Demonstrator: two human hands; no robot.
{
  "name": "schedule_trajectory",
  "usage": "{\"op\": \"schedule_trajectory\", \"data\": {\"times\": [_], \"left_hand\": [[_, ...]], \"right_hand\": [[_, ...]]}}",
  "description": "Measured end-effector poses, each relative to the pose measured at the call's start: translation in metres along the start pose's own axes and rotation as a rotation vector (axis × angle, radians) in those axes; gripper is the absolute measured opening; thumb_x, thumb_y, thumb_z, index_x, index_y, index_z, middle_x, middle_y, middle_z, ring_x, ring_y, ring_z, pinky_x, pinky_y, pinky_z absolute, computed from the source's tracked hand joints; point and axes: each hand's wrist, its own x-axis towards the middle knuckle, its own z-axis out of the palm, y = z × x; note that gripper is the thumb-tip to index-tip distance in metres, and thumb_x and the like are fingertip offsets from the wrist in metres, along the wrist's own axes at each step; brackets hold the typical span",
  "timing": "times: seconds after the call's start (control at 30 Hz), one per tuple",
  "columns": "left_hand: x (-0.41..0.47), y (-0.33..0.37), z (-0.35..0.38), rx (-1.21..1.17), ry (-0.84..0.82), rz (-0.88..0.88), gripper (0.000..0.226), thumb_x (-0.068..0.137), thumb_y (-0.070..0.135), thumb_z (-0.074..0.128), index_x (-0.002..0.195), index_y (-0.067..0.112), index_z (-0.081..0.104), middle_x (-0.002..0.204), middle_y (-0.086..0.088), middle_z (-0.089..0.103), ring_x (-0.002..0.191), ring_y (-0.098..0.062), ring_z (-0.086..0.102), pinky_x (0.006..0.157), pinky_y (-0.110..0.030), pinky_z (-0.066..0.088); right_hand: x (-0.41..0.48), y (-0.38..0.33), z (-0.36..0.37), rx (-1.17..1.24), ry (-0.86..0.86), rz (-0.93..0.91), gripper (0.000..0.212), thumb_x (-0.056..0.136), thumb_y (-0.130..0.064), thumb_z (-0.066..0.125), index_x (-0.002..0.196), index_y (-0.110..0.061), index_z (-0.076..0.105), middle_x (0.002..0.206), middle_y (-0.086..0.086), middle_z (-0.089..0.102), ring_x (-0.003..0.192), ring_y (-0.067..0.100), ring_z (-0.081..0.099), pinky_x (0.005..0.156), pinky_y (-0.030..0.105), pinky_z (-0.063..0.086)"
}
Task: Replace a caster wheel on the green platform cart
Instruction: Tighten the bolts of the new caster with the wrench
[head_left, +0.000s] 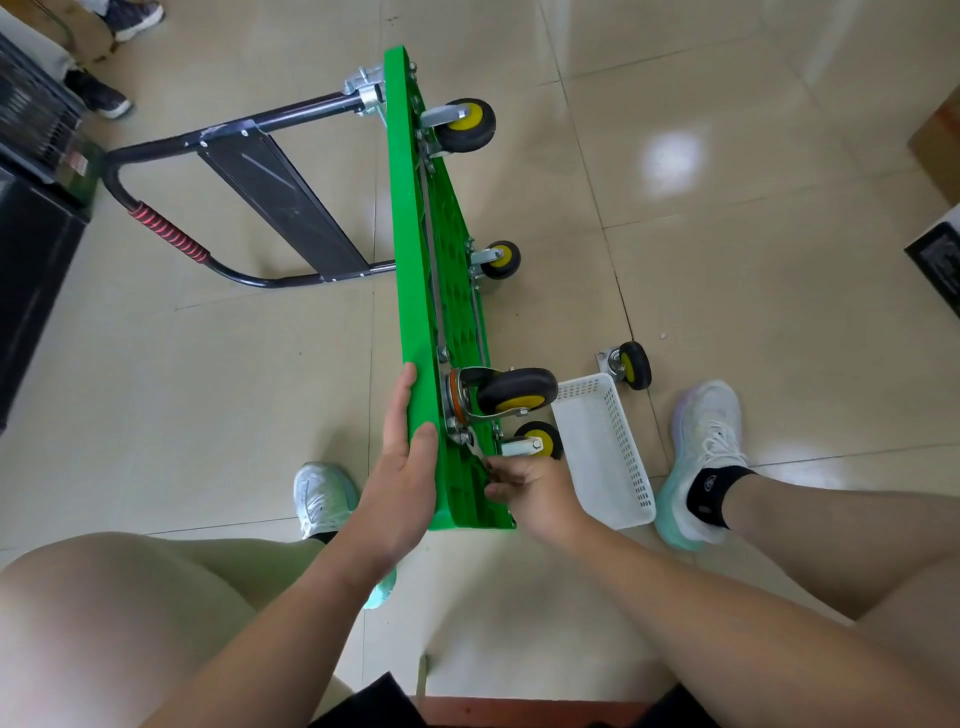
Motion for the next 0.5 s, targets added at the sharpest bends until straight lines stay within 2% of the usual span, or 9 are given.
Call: {"op": "schedule_trajectory", "data": {"times": [0.07, 0.1, 0.17, 0.2, 0.3, 0.37, 0.43, 0.5], "left_hand": [[0.0, 0.0, 0.0, 0.02, 0.004, -0.005, 0.059, 0.113, 0.026, 0.027, 0.146, 0.073, 0.015, 0.129, 0.055, 0.041, 0.132, -0.005, 0.052, 0.116, -0.042, 0.043], [0.0, -0.001, 0.0, 0.024, 0.003, -0.002, 0.059, 0.113, 0.027, 0.028, 0.146, 0.073, 0.014, 0.131, 0.054, 0.041, 0.133, -0.009, 0.052, 0.116, -0.046, 0.042], [-0.001, 0.001, -0.001, 0.026, -0.007, 0.01, 0.06, 0.113, 0.027, 0.028, 0.143, 0.077, 0.014, 0.139, 0.047, 0.038, 0.135, -0.01, 0.05, 0.118, -0.047, 0.039], [-0.002, 0.001, -0.001, 0.026, -0.008, 0.012, 0.06, 0.113, 0.027, 0.028, 0.142, 0.077, 0.013, 0.14, 0.046, 0.037, 0.136, -0.009, 0.049, 0.12, -0.045, 0.038], [-0.004, 0.004, -0.003, 0.028, -0.007, 0.015, 0.06, 0.113, 0.027, 0.029, 0.14, 0.078, 0.013, 0.129, 0.055, 0.037, 0.132, -0.001, 0.05, 0.119, -0.035, 0.037], [-0.004, 0.005, -0.003, 0.036, -0.006, 0.001, 0.058, 0.111, 0.032, 0.031, 0.141, 0.079, 0.013, 0.124, 0.051, 0.044, 0.117, -0.001, 0.06, 0.112, -0.041, 0.045], [-0.004, 0.005, -0.002, 0.025, -0.009, 0.003, 0.056, 0.103, 0.041, 0.032, 0.138, 0.081, 0.013, 0.116, 0.057, 0.044, 0.104, 0.013, 0.059, 0.105, -0.04, 0.046], [-0.005, 0.006, -0.001, 0.009, -0.01, 0.015, 0.057, 0.103, 0.04, 0.032, 0.134, 0.085, 0.013, 0.109, 0.066, 0.038, 0.1, 0.027, 0.052, 0.104, -0.036, 0.041]], "right_hand": [[-0.014, -0.004, 0.005, 0.044, 0.019, 0.056, 0.04, 0.086, 0.016, 0.065, 0.122, 0.0, 0.067, 0.113, 0.012, 0.07, 0.104, 0.025, 0.067, 0.092, 0.034, 0.058], [-0.021, -0.008, 0.005, 0.042, 0.02, 0.081, 0.04, 0.086, 0.013, 0.067, 0.123, -0.002, 0.066, 0.111, 0.013, 0.07, 0.097, 0.024, 0.069, 0.083, 0.033, 0.06], [-0.034, -0.019, 0.004, 0.018, 0.001, 0.12, 0.041, 0.087, 0.007, 0.07, 0.127, -0.003, 0.065, 0.097, 0.012, 0.072, 0.072, 0.021, 0.069, 0.067, 0.031, 0.059], [-0.04, -0.027, 0.004, 0.019, -0.018, 0.139, 0.039, 0.087, 0.005, 0.07, 0.125, -0.004, 0.066, 0.088, 0.011, 0.072, 0.063, 0.021, 0.067, 0.063, 0.034, 0.058], [-0.056, -0.05, 0.006, 0.046, -0.067, 0.204, 0.021, 0.089, 0.0, 0.071, 0.108, -0.005, 0.072, 0.072, 0.009, 0.069, 0.054, 0.025, 0.064, 0.06, 0.038, 0.058], [-0.061, -0.068, 0.011, 0.126, -0.071, 0.278, 0.008, 0.091, -0.002, 0.068, 0.099, 0.001, 0.069, 0.068, 0.009, 0.065, 0.053, 0.023, 0.062, 0.056, 0.035, 0.057], [-0.059, -0.085, 0.014, 0.191, -0.067, 0.372, 0.009, 0.094, -0.007, 0.067, 0.095, 0.002, 0.065, 0.062, 0.007, 0.063, 0.051, 0.018, 0.061, 0.054, 0.031, 0.055], [-0.057, -0.097, 0.013, 0.243, -0.072, 0.415, 0.009, 0.095, -0.009, 0.066, 0.092, -0.001, 0.063, 0.058, 0.006, 0.062, 0.049, 0.015, 0.06, 0.052, 0.029, 0.055]]}}
